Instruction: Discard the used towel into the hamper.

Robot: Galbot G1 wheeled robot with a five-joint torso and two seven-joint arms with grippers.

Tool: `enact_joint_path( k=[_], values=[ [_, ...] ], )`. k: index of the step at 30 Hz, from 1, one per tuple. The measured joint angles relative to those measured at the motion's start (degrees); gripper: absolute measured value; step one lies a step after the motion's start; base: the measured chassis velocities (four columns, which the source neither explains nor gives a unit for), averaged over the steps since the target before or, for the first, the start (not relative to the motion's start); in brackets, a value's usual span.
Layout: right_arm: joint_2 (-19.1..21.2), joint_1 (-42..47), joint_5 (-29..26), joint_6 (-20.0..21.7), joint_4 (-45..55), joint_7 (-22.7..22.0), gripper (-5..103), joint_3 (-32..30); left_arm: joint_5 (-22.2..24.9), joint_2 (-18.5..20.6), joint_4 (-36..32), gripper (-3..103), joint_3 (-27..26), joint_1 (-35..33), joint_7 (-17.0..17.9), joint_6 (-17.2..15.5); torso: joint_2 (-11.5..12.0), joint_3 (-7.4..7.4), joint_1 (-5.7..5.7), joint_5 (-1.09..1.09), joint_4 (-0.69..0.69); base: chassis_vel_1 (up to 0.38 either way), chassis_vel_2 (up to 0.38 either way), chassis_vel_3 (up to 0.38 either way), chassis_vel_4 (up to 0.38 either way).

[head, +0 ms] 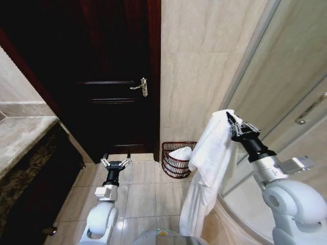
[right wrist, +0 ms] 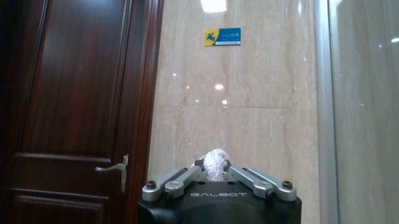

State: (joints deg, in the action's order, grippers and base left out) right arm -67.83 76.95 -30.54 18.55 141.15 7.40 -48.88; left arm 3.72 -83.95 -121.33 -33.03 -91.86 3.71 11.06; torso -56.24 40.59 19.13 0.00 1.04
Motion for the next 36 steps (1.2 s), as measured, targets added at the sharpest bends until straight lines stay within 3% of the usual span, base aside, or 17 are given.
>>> enact_joint_path(
  k=[27,36],
  values=[
    [-0.1,0.4,1.2,0.2,0.7,0.8,5,-0.8,-0.7,-0.6,-1.1,100,0.0,-0.7,-0.2,0.6,0.1,-0.06,-0.05,0.00,-0.01,0.012,0.016,-0.012,-0.016],
    [-0.1,0.6,1.3,0.3,1.1,0.8,5,-1.0,-3.2,-1.0,-1.1,100,-0.1,-0.9,-0.2,1.1,0.1,-0.06,-0.06,-0.01,0.00,0.019,0.018,-0.016,-0.016]
  ],
)
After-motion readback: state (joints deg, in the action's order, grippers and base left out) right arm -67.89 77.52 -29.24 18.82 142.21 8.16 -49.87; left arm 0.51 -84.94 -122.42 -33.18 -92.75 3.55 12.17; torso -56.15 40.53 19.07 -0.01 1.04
